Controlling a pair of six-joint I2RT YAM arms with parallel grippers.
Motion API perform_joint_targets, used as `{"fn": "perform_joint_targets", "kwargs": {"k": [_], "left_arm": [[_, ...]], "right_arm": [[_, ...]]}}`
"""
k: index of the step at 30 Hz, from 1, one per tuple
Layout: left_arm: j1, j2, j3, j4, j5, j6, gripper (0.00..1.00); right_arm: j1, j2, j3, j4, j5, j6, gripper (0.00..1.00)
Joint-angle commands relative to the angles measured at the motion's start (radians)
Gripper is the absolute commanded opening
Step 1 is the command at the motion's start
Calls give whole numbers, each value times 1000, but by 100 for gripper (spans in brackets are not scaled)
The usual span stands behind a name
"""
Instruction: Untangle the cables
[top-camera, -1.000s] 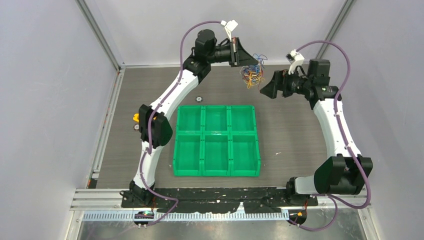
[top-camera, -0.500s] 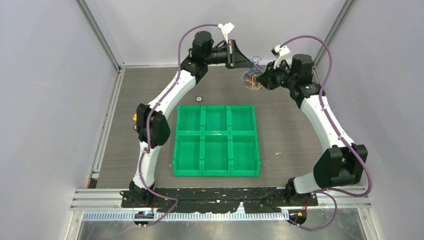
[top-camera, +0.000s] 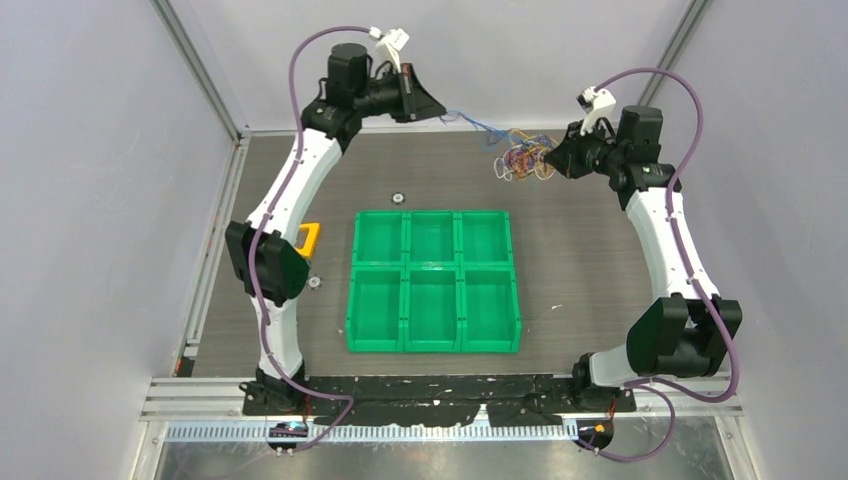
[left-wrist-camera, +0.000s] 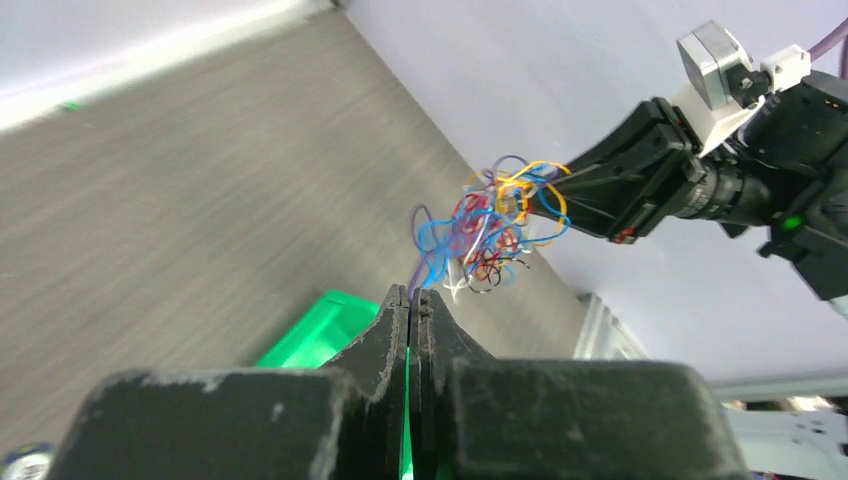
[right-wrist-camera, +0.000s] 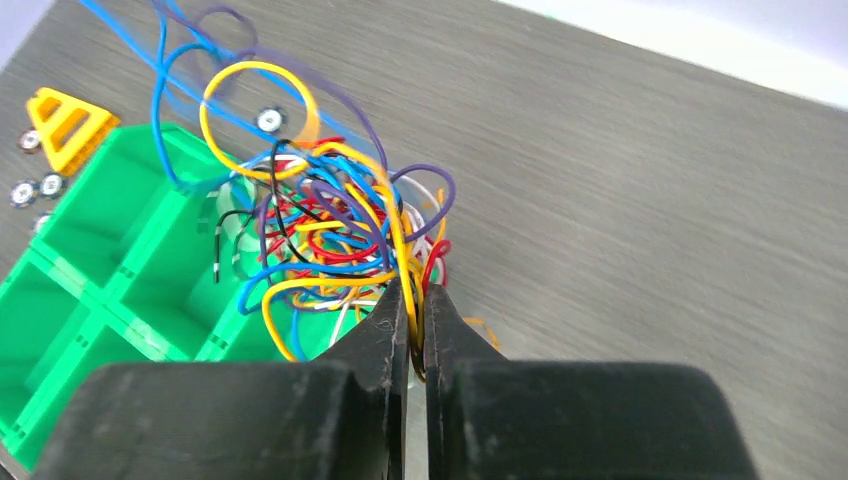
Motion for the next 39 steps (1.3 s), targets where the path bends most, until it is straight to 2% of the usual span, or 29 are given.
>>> {"fn": "perform_joint_targets", "kwargs": {"k": [1, 3, 6, 9, 11, 20, 25, 33, 39], "left_arm": [[84, -92, -14, -27, -78, 134, 0], [93, -108, -41, -57, -106, 197, 0], [149, -124, -101, -66, -128, 190, 0], [206, -129, -131, -77, -149, 205, 0], [234, -136, -135, -95, -207, 253, 0], [430, -145, -130, -151, -352, 291, 0], [534, -153, -112, -170, -442, 328, 0], [615, -161, -109, -198, -536, 364, 0], [655, -175, -113, -204, -593, 378, 0]], "right_arm": [[-52, -14, 52, -110, 76, -41, 5], [-61, -9, 77, -121, 116, -53, 5], [-128, 2, 116, -122, 165, -56, 5], [-181, 17, 147, -138, 139, -53, 5], [-193, 18, 166, -160, 130, -60, 5], [-279, 39, 181, -178, 175, -91, 5], [-342, 74, 180, -196, 210, -182, 6], [-357, 139, 216, -235, 222, -225, 5], [-366, 210, 256, -229, 366, -258, 5]]}}
